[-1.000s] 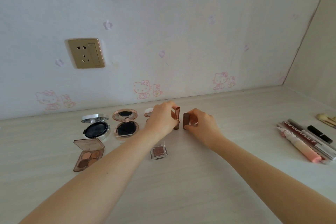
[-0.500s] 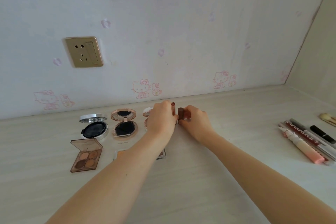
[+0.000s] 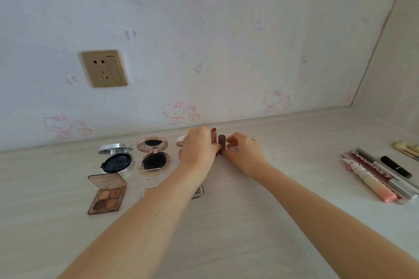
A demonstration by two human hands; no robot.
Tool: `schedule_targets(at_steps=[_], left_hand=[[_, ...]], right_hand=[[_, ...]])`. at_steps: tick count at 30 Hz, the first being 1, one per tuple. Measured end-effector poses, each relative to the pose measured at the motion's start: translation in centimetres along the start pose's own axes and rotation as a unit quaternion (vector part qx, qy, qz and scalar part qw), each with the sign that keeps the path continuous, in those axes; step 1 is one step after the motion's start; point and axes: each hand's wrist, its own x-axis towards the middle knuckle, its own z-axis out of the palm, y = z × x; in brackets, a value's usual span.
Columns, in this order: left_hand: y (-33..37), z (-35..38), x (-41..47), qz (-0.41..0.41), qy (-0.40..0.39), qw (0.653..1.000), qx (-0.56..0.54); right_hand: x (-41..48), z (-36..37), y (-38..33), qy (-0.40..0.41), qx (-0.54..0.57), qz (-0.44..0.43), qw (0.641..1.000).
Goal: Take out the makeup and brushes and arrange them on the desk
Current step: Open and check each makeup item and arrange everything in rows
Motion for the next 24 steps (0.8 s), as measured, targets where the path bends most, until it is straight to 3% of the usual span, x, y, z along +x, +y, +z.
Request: schedule_targets(at_steps=[8, 15, 24], left_hand=[[-0.7, -1.0, -1.1, 0.026, 0.029, 0.999, -0.009], [0.9, -2.2, -3.9, 0.137, 0.088, 0.984, 0.071], [5.0, 1.3, -9.0, 0.276, 0.011, 0.958, 0.082]], right_hand=[[-2.8, -3.2, 0.4, 0.001, -0.054, -0.023, 0.998], [-6.6, -6.9, 1.0, 0.014, -0.124, -0.042, 0.991], [-12.9, -13.4, 4.2, 0.031, -0.257, -0.04, 0.965]])
